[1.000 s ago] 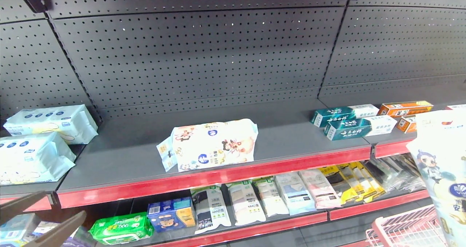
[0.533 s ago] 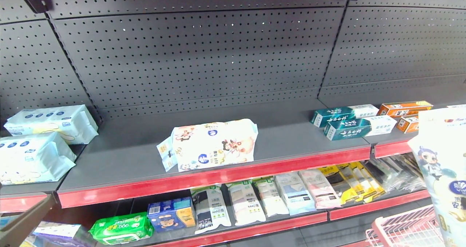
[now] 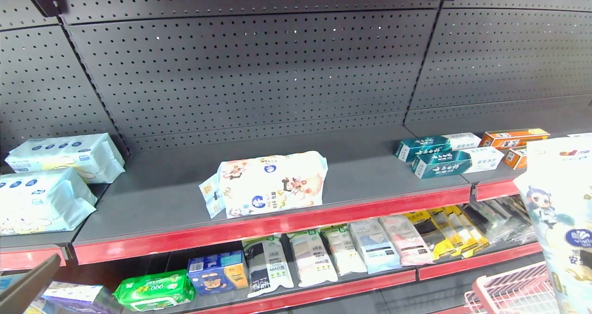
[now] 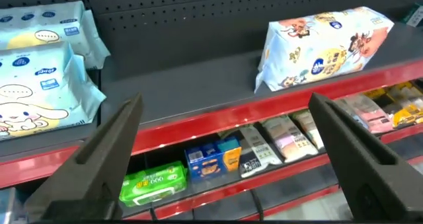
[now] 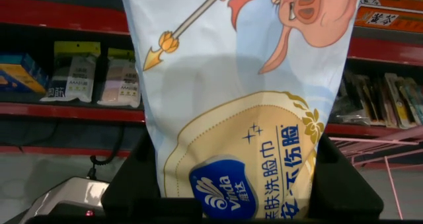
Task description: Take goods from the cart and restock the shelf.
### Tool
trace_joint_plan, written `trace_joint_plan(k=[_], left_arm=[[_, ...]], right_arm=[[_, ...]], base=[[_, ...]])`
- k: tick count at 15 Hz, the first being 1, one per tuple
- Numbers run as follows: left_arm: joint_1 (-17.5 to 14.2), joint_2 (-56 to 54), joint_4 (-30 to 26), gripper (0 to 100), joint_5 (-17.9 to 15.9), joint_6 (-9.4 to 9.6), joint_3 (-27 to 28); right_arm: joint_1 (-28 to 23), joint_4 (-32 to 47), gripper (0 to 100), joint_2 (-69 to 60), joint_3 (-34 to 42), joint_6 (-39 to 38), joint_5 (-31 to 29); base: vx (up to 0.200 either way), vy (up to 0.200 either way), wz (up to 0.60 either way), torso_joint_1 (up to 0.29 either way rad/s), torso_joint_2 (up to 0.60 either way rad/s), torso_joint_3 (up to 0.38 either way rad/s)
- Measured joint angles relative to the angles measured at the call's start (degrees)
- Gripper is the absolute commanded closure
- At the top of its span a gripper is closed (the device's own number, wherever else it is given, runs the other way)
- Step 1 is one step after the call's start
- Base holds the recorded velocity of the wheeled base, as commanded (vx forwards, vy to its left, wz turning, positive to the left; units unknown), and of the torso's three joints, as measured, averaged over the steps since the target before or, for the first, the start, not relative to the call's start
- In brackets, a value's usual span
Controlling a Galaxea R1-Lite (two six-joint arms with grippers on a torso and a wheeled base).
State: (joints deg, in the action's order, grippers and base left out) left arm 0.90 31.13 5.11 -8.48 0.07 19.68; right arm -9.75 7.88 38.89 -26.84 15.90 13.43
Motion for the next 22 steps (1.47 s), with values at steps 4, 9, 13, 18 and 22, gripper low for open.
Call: trace_joint_plan(k=[4, 9, 13, 18, 22], left_arm=[[0.4, -2.3, -4.8, 0, -1.0, 2.02, -0.4], [0.4, -4.8, -6.2, 0, -1.0, 2.04, -0.7], [0.4, -5.1, -6.2, 0, -1.0, 2.02, -0.7], [0.4, -6.0, -6.1, 0, -1.0, 2.06, -1.2], [0.3, -9.4, -7.9, 0, 0.2, 2.74, -3.3]], right_arm=[[0.0, -2.2, 100, 1.0, -0.2, 0.4, -0.1], [0.0, -2.4, 100, 1.4, -0.3, 0.4, -0.1], [-0.1, -2.4, 100, 1.7, -0.3, 0.4, -0.3], [-0.2, -5.3, 100, 5.2, -3.2, 1.4, -0.3], [0.5, -12.2, 100, 16.6, -10.4, 6.2, 0.2]], base=[[0.000, 0.000, 0.00, 0.000, 0.00, 0.000], [0.000, 0.000, 0.60, 0.004, 0.00, 0.002], [0.000, 0.000, 0.45, 0.003, 0.00, -0.001], [0.000, 0.000, 0.00, 0.000, 0.00, 0.000], [0.000, 0.000, 0.00, 0.000, 0.00, 0.000]])
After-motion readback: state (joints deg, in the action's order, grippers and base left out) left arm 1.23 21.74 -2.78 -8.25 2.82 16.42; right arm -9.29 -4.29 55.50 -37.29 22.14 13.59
